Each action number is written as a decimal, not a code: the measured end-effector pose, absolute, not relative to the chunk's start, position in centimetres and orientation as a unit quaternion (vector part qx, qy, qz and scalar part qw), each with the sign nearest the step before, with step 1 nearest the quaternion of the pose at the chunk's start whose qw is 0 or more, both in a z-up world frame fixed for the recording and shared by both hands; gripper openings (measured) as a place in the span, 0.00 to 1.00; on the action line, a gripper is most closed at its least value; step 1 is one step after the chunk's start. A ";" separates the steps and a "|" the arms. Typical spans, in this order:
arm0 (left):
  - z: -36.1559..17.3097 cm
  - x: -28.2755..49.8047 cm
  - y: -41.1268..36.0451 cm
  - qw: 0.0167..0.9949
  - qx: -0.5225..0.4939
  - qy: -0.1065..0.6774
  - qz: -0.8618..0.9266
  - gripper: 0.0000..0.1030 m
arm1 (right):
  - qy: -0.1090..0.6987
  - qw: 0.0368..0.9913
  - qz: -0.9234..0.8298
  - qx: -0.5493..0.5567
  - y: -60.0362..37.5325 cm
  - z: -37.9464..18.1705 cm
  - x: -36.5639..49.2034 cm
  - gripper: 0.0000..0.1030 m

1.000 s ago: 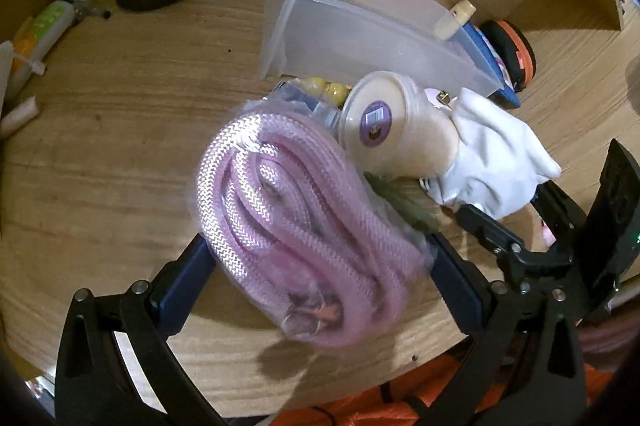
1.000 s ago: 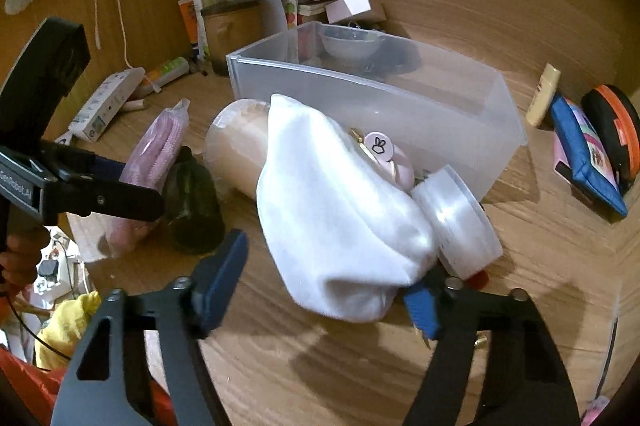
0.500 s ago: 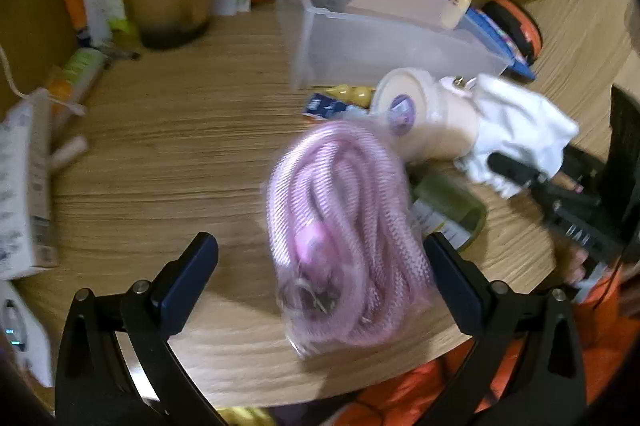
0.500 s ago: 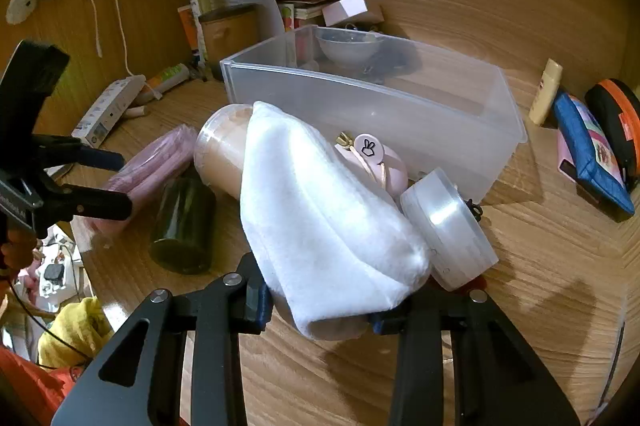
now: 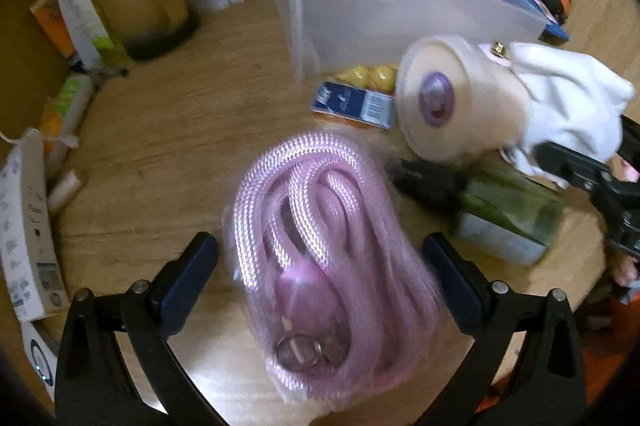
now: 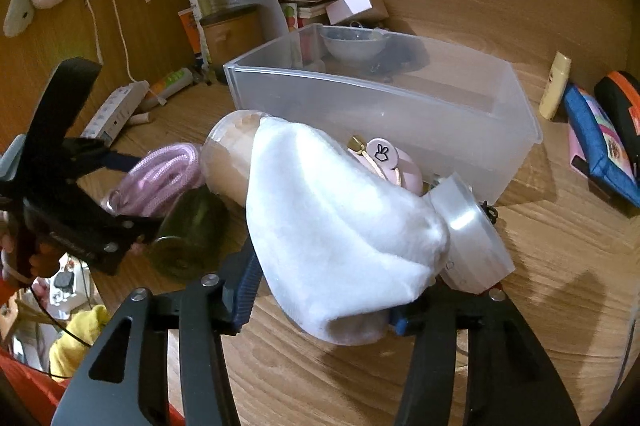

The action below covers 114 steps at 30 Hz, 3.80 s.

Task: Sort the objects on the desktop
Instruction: 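Grasp the bagged pink rope with the left gripper while the right gripper grasps the white cloth, then carry the pink rope and white cloth into the clear bin and release both, then grasp the blue card with the left gripper while the right gripper grasps the pink round container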

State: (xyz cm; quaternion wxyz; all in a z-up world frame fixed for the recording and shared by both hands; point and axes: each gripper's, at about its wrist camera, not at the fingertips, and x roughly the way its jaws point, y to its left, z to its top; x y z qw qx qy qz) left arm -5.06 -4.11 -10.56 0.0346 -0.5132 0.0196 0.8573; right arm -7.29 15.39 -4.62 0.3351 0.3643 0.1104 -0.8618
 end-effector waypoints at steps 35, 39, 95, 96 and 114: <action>3.6 -6.1 -5.7 0.035 -0.296 -0.038 0.954 0.60 | 0.059 0.341 -0.907 0.240 18.9 7.0 -9.2 0.27; 4.0 -7.4 -4.9 0.051 -0.290 -0.038 0.955 0.60 | 0.061 0.334 -0.910 0.238 18.9 7.5 -10.4 0.27; -1.3 -19.2 -0.2 0.101 -0.411 0.006 0.906 0.61 | 0.201 0.229 -0.886 0.349 12.9 -0.9 -22.2 0.65; -0.9 -18.9 -0.1 0.100 -0.408 0.007 0.908 0.61 | 0.204 0.225 -0.889 0.343 12.9 -0.6 -21.9 0.66; 3.0 -11.0 -3.2 0.059 -0.348 0.018 0.935 0.90 | 0.172 0.201 -0.916 0.301 16.4 3.6 -15.7 0.84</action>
